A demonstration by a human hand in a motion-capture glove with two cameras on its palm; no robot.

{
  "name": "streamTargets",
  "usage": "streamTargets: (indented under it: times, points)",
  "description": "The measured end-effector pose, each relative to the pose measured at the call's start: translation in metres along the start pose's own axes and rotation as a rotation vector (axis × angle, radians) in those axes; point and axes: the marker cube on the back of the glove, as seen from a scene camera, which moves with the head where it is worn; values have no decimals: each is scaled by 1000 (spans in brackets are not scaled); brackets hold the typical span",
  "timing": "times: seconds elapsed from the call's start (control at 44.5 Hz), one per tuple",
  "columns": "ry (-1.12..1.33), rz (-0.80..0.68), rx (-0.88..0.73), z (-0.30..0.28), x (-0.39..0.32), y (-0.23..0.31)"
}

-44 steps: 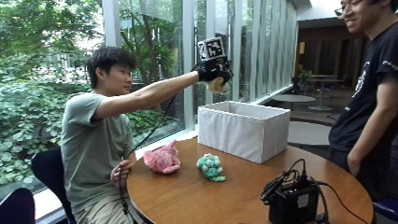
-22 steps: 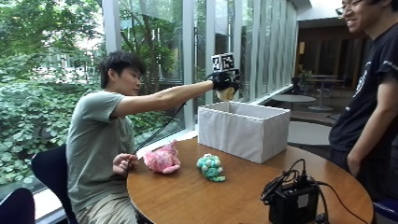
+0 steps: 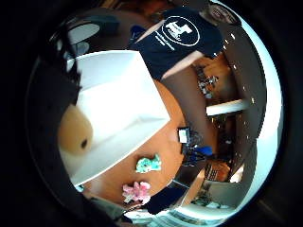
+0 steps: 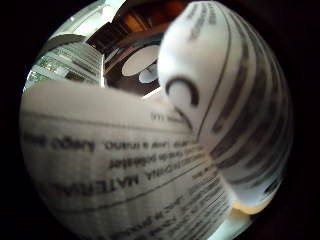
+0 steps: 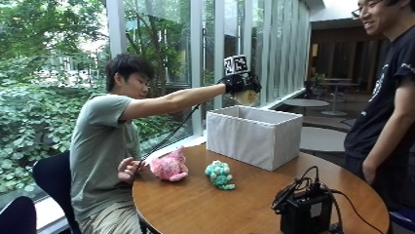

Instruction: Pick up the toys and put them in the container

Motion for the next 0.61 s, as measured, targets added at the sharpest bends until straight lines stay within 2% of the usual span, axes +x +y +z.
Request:
streamTargets:
  times: [0.067, 0.157, 0.315, 0.472, 0.607]
  points:
    - [155, 93, -50, 7, 3, -9]
    - [55, -9, -20, -9, 18, 10]
    - [268, 158, -143, -35, 42, 31]
    - [373, 237, -273, -67, 94, 104]
    - [309, 254, -185, -62, 144, 170]
